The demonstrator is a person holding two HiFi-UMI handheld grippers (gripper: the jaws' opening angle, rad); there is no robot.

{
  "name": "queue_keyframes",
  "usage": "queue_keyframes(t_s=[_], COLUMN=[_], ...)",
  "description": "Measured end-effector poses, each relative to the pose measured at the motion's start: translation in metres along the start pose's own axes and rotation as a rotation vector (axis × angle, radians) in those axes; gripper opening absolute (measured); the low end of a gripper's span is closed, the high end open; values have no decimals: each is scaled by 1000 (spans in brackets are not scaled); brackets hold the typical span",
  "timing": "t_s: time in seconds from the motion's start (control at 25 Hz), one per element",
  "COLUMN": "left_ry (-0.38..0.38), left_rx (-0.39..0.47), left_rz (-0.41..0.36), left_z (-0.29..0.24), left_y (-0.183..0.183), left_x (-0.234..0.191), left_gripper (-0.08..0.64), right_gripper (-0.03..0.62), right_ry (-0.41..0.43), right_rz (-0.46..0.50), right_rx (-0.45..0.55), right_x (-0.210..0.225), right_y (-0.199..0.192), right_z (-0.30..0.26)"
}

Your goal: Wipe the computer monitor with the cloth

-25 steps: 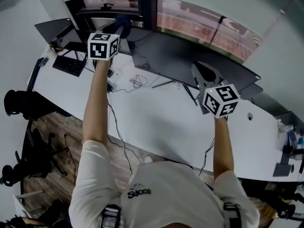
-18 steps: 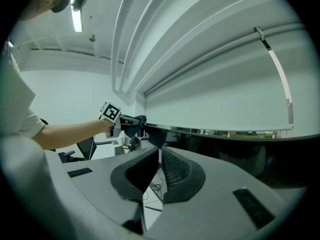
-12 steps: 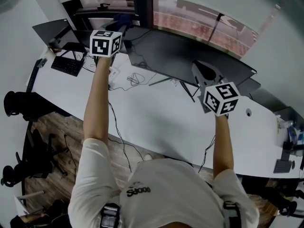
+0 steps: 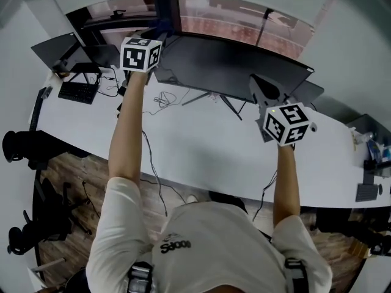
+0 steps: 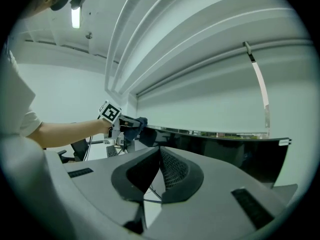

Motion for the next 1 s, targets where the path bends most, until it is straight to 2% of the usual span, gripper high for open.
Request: queue_keyframes(t_s=[0.2,0.36,0.6,0.84,1.0], left_ry=[-50,-81,-80,-62,-76], left_rx=[8,-3,-2,4,4], left_rz=[-12,-36,-26,-23,-45], left_z=[-5,-12,-26,-41,-49], left_y=[12,23,40,56,68], left_x=[38,74,138,204,244], left_gripper=[77,78,77,77,77], right_gripper=[-5,-5,-5,-5,-5], right_ry=[-84,-119,-80,-72,-42], right_rz=[-49,-76,-78,-41,-80], right_rx=[-6,17,53,19,19], right_x=[11,29,79,143,166], right_y=[-12,-14,-13,-22,-26], right_z=[43,71,108,147,167])
Point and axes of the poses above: the fingertips, and each gripper's own axes: z backward along the fingers, x to its right, y out of its top, the point moved 4 cm from there along z, backward along the fingers
